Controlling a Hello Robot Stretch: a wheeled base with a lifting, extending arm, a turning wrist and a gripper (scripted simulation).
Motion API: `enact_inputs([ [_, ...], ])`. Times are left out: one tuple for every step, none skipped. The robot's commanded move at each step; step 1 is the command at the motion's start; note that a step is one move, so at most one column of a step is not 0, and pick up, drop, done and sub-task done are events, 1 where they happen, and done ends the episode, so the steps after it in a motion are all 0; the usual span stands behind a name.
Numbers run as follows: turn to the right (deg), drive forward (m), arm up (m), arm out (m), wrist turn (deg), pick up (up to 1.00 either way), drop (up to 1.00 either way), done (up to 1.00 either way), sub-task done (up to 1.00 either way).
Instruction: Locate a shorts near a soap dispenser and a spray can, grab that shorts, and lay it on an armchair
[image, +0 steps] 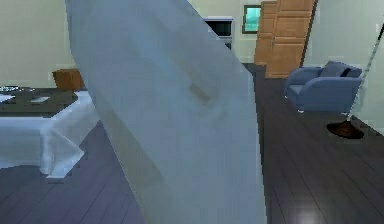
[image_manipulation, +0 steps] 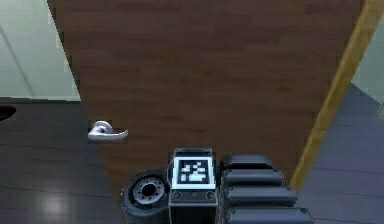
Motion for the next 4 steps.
enact_inputs([
  [3.0,0.0,0.0,0.0,0.0,0.0,0.0,0.0,0.0],
  [-39.0,0.0,0.0,0.0,0.0,0.0,0.0,0.0,0.0],
  [0.0,0.2,0.0,0.0,0.0,0.0,0.0,0.0,0.0],
  [45.0,0.0,0.0,0.0,0.0,0.0,0.0,0.0,0.0],
])
